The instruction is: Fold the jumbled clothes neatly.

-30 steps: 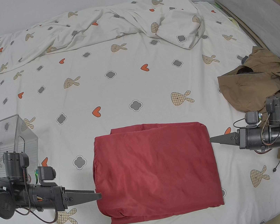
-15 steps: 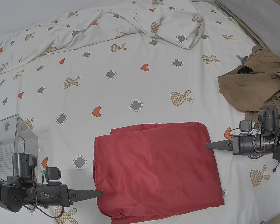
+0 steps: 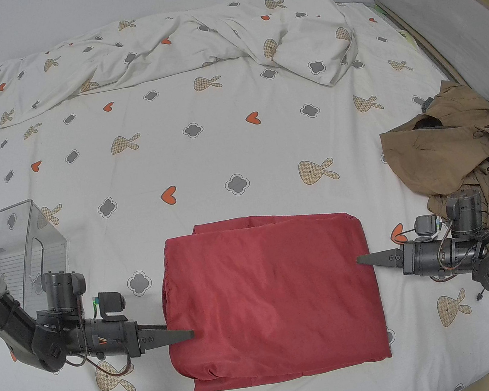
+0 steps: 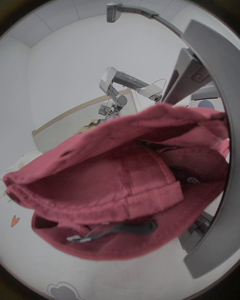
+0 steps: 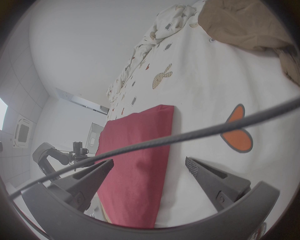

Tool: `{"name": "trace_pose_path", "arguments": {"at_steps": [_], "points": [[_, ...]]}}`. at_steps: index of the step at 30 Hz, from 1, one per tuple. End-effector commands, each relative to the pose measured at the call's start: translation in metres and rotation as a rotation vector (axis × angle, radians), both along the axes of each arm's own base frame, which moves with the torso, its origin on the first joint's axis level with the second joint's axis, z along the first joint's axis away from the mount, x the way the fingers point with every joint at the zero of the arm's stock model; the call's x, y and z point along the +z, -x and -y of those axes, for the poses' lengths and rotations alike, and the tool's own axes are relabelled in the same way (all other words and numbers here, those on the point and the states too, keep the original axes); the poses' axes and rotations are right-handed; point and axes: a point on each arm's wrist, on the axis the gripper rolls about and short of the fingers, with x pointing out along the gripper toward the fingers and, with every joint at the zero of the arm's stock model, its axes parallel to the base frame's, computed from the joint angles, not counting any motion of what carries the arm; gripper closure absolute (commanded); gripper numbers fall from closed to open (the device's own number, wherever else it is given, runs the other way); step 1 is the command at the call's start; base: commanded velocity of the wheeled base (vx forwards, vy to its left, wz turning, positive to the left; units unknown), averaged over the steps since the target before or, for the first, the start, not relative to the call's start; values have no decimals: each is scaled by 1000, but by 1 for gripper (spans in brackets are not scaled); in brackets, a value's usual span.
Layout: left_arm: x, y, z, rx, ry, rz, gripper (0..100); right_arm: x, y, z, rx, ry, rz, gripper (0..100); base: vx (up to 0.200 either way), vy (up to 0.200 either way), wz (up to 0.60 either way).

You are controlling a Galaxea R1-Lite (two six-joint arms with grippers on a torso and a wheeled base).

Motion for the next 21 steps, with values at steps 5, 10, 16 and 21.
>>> {"name": "trace_pose_path", "arguments": {"at_steps": [5,10,16,21], "points": [[-29,-5,21,-84,11,-37,0,-8,-4,-1,0,3,-21,0,0,0,0],[-28,-5,34,-124,18,-8,0,-8,-8,-1,2,-2,-15,0,0,0,0],[-29,-3,44,-156,19,-3,0,-2,-10,-1,57,-48,24,0,0,0,0],[-31,-4,47,-163,21,-4,0,4,-13,-3,88,-129,46,0,0,0,0]]}}
